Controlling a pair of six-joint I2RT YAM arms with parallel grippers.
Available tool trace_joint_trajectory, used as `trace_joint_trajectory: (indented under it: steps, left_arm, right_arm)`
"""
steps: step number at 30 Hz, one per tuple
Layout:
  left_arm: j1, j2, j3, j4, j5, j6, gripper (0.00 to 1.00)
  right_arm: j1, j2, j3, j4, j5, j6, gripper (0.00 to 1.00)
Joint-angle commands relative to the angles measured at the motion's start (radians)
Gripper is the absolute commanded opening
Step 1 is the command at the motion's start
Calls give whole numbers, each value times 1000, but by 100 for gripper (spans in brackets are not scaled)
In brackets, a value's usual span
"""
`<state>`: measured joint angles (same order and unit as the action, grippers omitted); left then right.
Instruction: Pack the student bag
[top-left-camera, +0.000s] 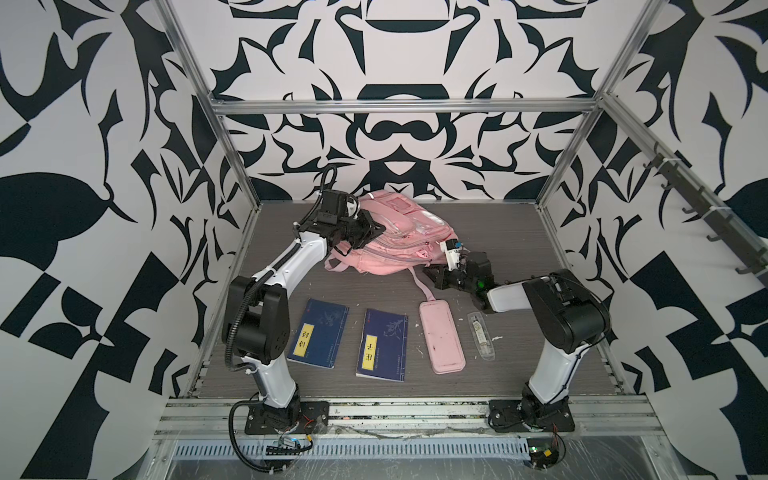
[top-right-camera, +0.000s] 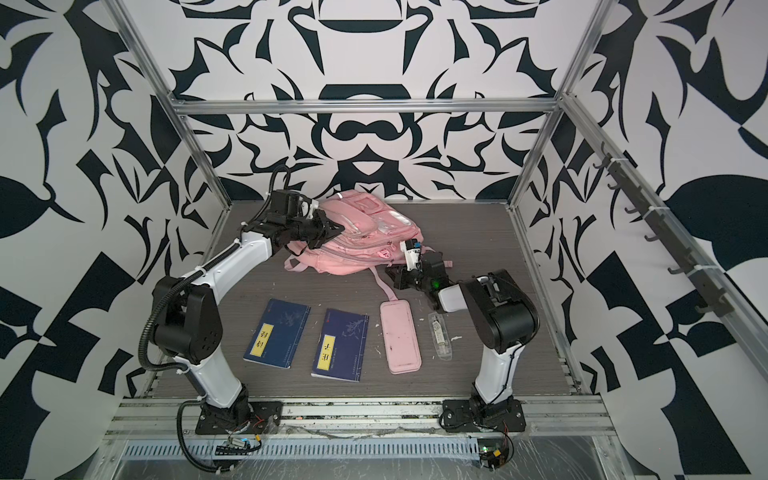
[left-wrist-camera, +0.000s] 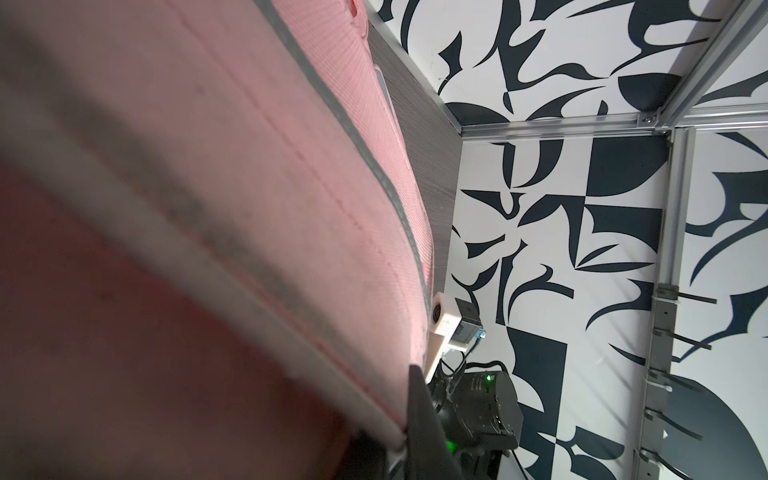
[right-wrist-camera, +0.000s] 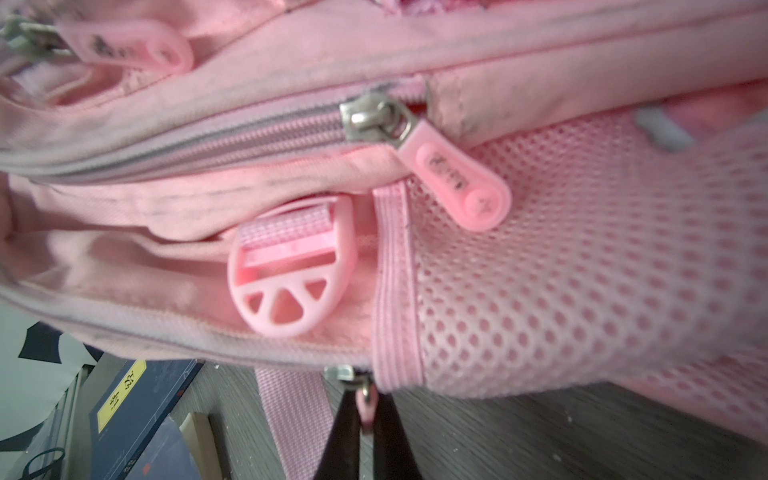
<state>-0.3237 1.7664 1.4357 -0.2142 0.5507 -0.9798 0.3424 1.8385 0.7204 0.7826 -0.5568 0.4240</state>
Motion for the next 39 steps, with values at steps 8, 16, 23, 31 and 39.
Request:
trace_joint_trajectory:
  steps: [8,16,23,31,39]
  left_arm:
    - [17,-31,36,103,13,-10,0]
    - [14,-30,15,134,-12,-37,0]
    - [8,-26,-8,148,-31,-47,0]
    - [-5,2,-18,147,-57,-41,0]
    - [-16,28,-6,66,-83,40,6]
  right_arm:
    - [33,-145,12,-157,-18,-23,4]
    - [119,-147,162,-443,-99,-102,0]
    - [253,-82,332,-533,-133,-103,0]
    - [307,42,488,-498,-160,12,0]
    - [265,23,433,-542,-129,44,0]
